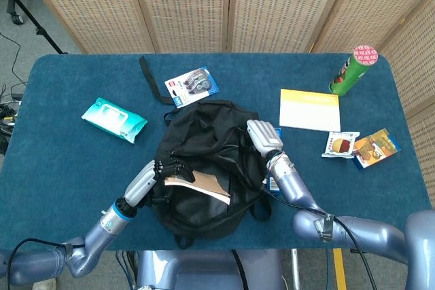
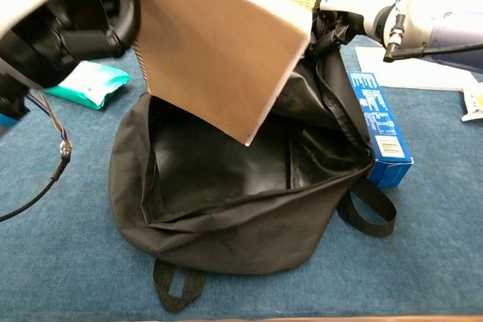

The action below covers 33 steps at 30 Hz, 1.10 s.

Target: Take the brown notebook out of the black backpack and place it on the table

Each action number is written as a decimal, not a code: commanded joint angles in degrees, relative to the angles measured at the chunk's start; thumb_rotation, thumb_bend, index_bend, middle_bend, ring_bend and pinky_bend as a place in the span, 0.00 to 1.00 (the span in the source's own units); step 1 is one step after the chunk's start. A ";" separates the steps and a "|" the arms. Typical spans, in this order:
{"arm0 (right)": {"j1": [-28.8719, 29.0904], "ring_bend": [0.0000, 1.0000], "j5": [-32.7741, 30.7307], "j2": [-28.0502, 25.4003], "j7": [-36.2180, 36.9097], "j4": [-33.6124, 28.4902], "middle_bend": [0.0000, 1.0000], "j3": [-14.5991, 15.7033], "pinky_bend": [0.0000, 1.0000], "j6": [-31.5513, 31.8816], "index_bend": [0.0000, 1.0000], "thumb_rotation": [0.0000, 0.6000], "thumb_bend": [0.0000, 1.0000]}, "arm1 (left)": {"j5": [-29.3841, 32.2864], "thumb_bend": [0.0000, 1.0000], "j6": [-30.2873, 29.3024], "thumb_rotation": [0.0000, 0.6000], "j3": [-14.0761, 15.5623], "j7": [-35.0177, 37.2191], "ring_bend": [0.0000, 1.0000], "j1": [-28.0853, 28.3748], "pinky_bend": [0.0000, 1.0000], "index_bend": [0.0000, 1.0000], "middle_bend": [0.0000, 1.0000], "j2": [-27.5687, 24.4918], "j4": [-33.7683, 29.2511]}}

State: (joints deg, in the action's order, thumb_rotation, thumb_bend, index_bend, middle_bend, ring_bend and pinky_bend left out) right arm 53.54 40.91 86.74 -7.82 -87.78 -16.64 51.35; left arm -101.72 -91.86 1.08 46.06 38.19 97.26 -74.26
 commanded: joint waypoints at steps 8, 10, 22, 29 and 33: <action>-0.86 0.55 0.54 0.34 0.28 1.00 0.67 0.29 0.60 -0.46 0.70 1.00 0.72 | 1.35 1.00 -3.45 1.00 -4.00 4.58 0.35 -0.81 0.39 0.77 0.54 -4.95 -8.50; -1.03 0.55 0.66 0.39 0.19 1.16 0.67 0.45 0.59 -0.55 0.70 1.00 0.72 | 2.09 1.00 -4.18 1.00 -5.05 6.01 0.35 -1.12 0.39 0.77 0.54 -6.05 -10.11; -1.82 0.55 2.16 0.46 0.31 0.44 0.67 0.84 0.59 -1.16 0.70 1.00 0.72 | 4.08 1.00 -8.39 1.00 -10.98 -4.51 0.35 -3.25 0.39 0.77 0.54 -10.10 -1.38; -1.91 0.55 2.34 0.08 -0.13 -0.92 0.67 0.78 0.59 -1.46 0.70 1.00 0.72 | 7.17 1.00 -7.39 1.00 -11.09 -7.38 0.35 -4.77 0.39 0.77 0.54 -6.09 17.94; -1.98 0.55 2.39 -0.50 -0.60 -1.87 0.67 0.97 0.59 -1.77 0.70 1.00 0.72 | 9.45 1.00 -4.69 1.00 -10.77 -5.48 0.35 -5.19 0.39 0.77 0.54 -2.35 31.09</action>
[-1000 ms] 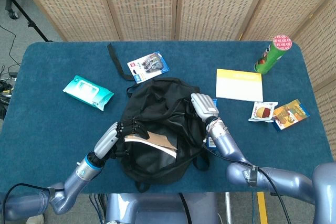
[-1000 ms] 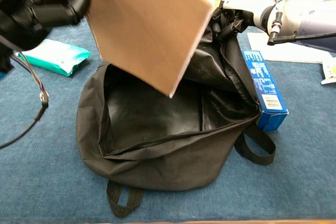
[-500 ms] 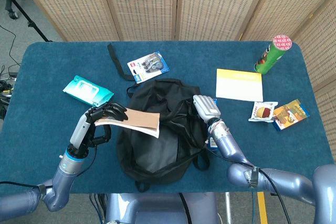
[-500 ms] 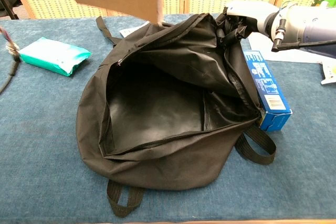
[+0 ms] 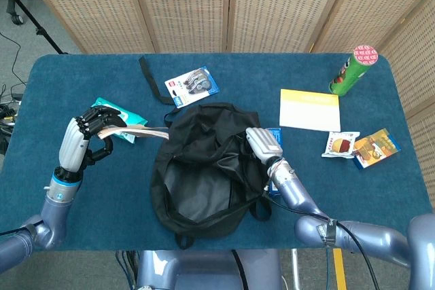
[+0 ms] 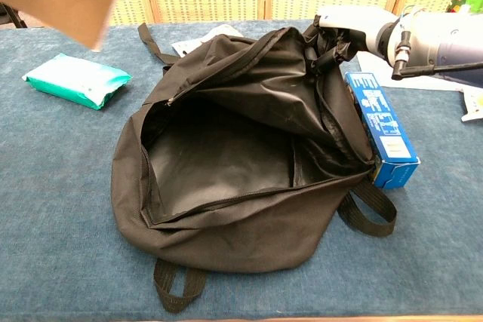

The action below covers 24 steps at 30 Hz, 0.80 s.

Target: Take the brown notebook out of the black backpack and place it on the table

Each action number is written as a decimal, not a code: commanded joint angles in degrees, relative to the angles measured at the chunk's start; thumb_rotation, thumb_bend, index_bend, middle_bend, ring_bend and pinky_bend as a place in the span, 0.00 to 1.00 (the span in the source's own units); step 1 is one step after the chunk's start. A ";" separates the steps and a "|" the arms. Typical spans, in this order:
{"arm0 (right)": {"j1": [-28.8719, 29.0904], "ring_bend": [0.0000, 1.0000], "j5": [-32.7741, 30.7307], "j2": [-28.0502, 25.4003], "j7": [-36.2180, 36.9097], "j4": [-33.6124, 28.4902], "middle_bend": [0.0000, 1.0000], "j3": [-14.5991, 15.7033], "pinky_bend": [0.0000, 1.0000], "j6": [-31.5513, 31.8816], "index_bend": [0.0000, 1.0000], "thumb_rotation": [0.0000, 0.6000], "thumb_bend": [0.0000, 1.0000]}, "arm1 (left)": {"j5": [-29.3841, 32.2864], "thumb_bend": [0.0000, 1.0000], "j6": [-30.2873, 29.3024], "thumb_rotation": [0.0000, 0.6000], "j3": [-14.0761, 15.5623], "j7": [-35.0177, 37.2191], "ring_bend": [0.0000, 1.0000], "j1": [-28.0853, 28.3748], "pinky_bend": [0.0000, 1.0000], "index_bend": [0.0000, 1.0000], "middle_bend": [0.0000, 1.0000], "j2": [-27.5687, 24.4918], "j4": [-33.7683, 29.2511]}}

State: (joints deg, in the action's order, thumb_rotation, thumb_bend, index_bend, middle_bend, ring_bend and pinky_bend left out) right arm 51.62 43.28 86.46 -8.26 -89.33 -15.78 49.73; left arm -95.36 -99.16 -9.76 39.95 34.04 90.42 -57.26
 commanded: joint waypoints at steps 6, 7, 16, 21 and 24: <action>-0.26 0.55 0.32 -0.60 -0.36 -0.92 0.67 0.56 0.60 -0.64 0.70 1.00 0.72 | 3.25 0.97 6.20 1.00 2.21 0.60 0.30 -1.28 0.39 0.77 0.49 8.36 28.86; -0.28 0.55 0.36 -0.60 -0.36 -0.96 0.67 0.61 0.59 -0.71 0.70 1.00 0.72 | 3.18 0.95 6.94 1.00 2.64 0.66 0.26 -1.35 0.39 0.77 0.45 8.68 30.13; -0.26 0.55 0.78 -0.48 -0.43 -1.79 0.67 0.61 0.59 -0.83 0.70 1.00 0.72 | 2.51 0.61 18.63 1.00 7.79 0.69 0.00 -2.77 0.00 0.15 0.00 5.41 27.61; -0.34 0.55 0.82 -0.74 -0.55 -2.64 0.67 0.67 0.59 -0.80 0.70 1.00 0.72 | 3.47 0.46 21.31 1.00 8.46 -1.23 0.00 -3.76 0.00 0.00 0.00 -0.97 16.32; -0.48 0.55 0.97 -1.12 -0.43 -3.38 0.67 0.65 0.59 -0.85 0.70 1.00 0.72 | 3.88 0.37 21.49 1.00 8.75 -1.58 0.00 -4.62 0.00 0.00 0.00 -5.04 9.11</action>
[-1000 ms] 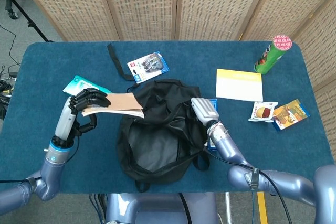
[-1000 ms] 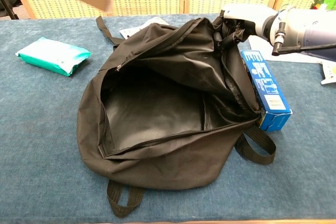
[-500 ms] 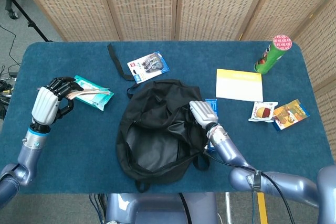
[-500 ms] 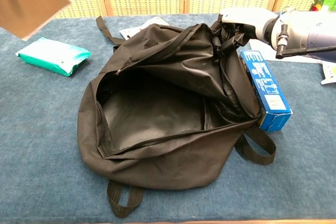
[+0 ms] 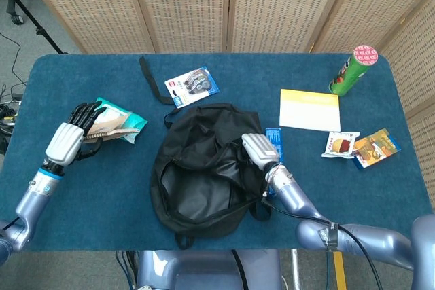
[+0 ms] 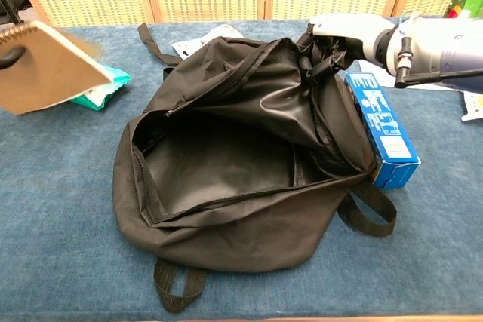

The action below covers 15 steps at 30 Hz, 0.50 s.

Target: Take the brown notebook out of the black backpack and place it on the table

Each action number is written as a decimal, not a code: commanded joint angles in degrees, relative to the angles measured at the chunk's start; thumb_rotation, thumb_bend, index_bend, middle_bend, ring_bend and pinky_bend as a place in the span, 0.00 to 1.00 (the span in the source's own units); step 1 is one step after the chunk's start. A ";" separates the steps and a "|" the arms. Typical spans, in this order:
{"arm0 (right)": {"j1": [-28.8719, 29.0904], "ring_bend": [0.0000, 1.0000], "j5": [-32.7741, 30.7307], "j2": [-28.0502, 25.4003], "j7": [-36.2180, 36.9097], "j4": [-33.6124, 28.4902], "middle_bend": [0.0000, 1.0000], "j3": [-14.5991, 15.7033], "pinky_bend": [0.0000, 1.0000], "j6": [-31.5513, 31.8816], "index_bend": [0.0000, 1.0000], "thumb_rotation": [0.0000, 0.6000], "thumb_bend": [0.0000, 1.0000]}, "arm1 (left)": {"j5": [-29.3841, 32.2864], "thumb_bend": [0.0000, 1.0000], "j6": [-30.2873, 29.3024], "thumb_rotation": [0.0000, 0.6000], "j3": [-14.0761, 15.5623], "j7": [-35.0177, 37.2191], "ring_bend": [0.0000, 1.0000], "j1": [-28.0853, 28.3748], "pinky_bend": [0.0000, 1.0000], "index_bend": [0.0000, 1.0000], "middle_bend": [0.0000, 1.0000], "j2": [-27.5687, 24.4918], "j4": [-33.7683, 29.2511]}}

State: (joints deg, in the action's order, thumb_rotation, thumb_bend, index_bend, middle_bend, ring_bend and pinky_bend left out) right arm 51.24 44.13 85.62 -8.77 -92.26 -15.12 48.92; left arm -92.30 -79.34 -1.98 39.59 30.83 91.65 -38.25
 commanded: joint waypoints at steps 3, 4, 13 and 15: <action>-0.33 0.55 0.86 -1.19 0.19 -1.73 0.67 0.08 0.59 -0.15 0.70 1.00 0.72 | 1.22 0.36 0.21 1.00 0.72 -2.23 0.00 -2.55 0.00 0.00 0.00 -10.42 -17.18; -0.41 0.55 1.16 -1.51 0.15 -2.09 0.67 0.19 0.59 -0.21 0.70 1.00 0.72 | 1.26 0.36 -0.18 1.00 0.64 -2.40 0.00 -2.78 0.00 0.00 0.00 -11.20 -18.56; -2.33 0.54 12.13 -7.09 -1.96 -6.66 0.64 3.78 0.60 0.80 0.70 1.00 0.52 | -1.01 0.28 -4.80 1.00 0.92 7.93 0.00 -4.80 0.00 0.00 0.00 -22.10 -34.31; -2.92 0.44 17.85 -8.45 -2.66 -6.62 0.52 5.27 0.59 1.63 0.63 1.00 0.24 | -1.50 0.26 -5.63 1.00 0.96 9.87 0.00 -5.12 0.00 0.00 0.00 -24.08 -36.53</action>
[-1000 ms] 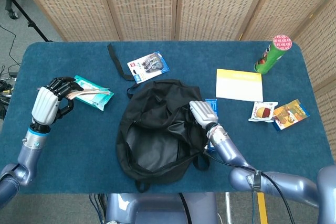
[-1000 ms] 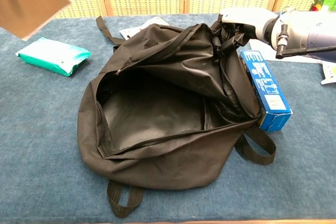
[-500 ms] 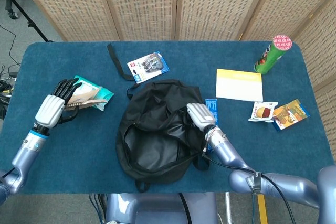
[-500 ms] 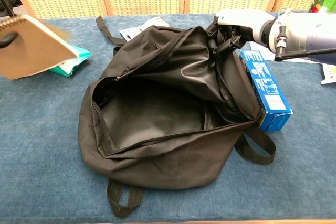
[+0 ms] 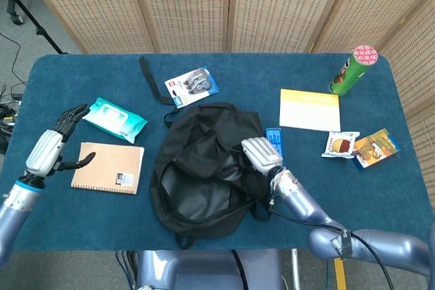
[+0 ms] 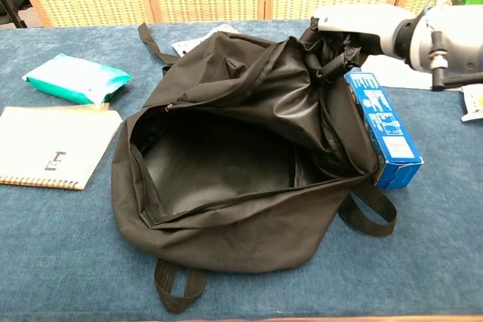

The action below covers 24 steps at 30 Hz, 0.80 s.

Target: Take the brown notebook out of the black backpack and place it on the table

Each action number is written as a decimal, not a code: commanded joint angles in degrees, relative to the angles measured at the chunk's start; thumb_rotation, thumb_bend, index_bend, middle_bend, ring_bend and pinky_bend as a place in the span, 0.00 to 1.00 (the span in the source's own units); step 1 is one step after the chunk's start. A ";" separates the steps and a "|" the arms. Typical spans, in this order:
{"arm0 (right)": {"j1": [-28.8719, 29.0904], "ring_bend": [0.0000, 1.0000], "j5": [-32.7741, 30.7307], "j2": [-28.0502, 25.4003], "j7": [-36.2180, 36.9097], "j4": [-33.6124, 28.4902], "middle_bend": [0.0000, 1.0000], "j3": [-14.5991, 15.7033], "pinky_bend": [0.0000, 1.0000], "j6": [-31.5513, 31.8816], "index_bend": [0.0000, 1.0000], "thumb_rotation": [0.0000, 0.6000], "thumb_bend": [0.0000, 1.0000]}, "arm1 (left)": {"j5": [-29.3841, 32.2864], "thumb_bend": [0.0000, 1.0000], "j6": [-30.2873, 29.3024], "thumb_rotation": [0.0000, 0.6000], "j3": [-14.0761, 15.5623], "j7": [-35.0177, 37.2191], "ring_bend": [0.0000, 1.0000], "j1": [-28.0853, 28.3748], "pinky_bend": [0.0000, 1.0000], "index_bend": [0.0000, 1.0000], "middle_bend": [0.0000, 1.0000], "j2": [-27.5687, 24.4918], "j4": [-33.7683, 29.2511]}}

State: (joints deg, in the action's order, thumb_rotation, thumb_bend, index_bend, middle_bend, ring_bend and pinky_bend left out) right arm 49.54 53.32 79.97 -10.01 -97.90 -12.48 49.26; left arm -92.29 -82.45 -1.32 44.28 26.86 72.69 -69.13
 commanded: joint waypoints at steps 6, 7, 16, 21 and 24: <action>-2.60 0.08 30.98 -9.43 -4.75 1.71 0.19 8.27 0.35 6.23 0.41 1.00 0.00 | 0.84 0.25 -3.56 1.00 -0.88 -1.28 0.00 -3.14 0.00 0.00 0.00 -7.89 -10.14; -2.83 0.04 32.83 -10.12 -4.85 1.95 0.15 8.63 0.32 7.14 0.38 1.00 0.00 | 1.31 0.25 -3.38 1.00 -1.01 -2.69 0.00 -3.36 0.00 0.00 0.00 -7.92 -10.84; -6.86 0.00 41.92 -19.03 -10.76 1.18 0.00 10.55 0.16 15.12 0.26 1.00 0.00 | 5.67 0.27 -2.62 1.00 -1.21 -12.45 0.00 -6.72 0.00 0.00 0.00 -7.41 -14.18; -11.76 0.00 40.30 -22.14 -12.09 1.07 0.00 10.54 0.13 20.25 0.18 1.00 0.00 | 9.17 0.30 -3.42 1.00 -1.50 -19.17 0.00 -9.69 0.00 0.00 0.00 -6.77 -15.71; -14.13 0.00 39.06 -22.49 -11.61 1.39 0.00 10.26 0.11 22.89 0.11 1.00 0.00 | 9.71 0.30 -4.41 1.00 -1.29 -21.14 0.00 -11.21 0.00 0.00 0.00 -6.24 -16.26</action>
State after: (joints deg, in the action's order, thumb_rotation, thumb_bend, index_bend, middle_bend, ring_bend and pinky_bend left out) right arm 36.82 93.29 57.99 -21.64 -96.65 -2.14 70.69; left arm -83.40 -86.13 -2.66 24.36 16.80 65.98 -84.73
